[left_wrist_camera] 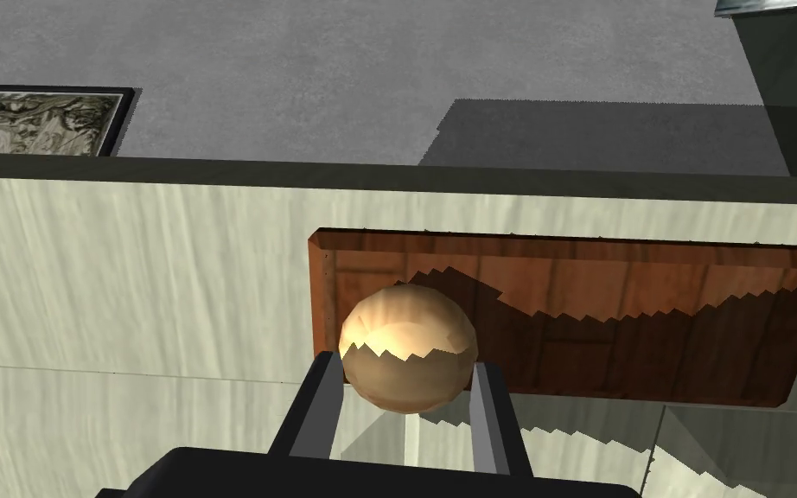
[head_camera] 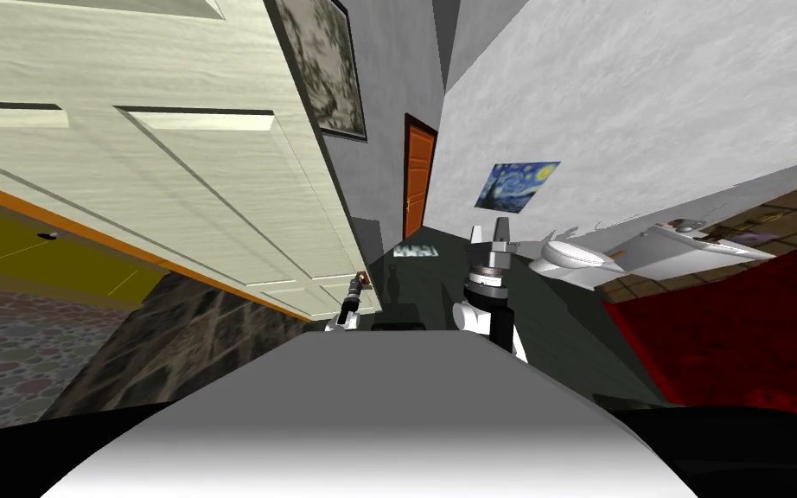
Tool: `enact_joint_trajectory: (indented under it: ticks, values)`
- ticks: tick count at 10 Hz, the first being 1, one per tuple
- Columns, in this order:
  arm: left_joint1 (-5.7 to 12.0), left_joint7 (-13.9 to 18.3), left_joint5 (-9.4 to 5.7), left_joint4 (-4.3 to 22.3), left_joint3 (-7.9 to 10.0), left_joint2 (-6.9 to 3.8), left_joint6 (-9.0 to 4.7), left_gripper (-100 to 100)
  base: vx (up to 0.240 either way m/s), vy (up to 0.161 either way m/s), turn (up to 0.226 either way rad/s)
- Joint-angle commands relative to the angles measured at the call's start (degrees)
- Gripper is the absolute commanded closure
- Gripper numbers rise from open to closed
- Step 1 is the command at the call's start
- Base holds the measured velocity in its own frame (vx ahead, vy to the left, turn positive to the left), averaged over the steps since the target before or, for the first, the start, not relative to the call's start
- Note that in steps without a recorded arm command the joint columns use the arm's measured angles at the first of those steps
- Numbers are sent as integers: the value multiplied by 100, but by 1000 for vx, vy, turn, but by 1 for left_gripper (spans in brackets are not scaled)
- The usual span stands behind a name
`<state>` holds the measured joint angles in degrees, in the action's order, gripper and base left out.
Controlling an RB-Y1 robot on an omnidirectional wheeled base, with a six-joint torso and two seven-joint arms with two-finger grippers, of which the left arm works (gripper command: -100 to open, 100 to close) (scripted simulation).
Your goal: Push the door open
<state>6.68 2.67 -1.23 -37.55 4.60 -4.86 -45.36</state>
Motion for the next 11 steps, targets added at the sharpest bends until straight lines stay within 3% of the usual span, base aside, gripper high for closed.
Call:
enact_joint_trajectory:
  ticks: [1, 5, 6, 11]
  values:
    - [130, -4, -99, 160, 175, -113, -60, 100, 200, -108, 103]
    - [139, -92, -241, 181, 428, -119, -40, 100, 185, -88, 70]
    - [144, -75, -212, 225, 374, -109, -45, -100, -38, -74, 60]
    - [154, -57, -189, 173, 324, -64, -16, -100, -207, -56, 17]
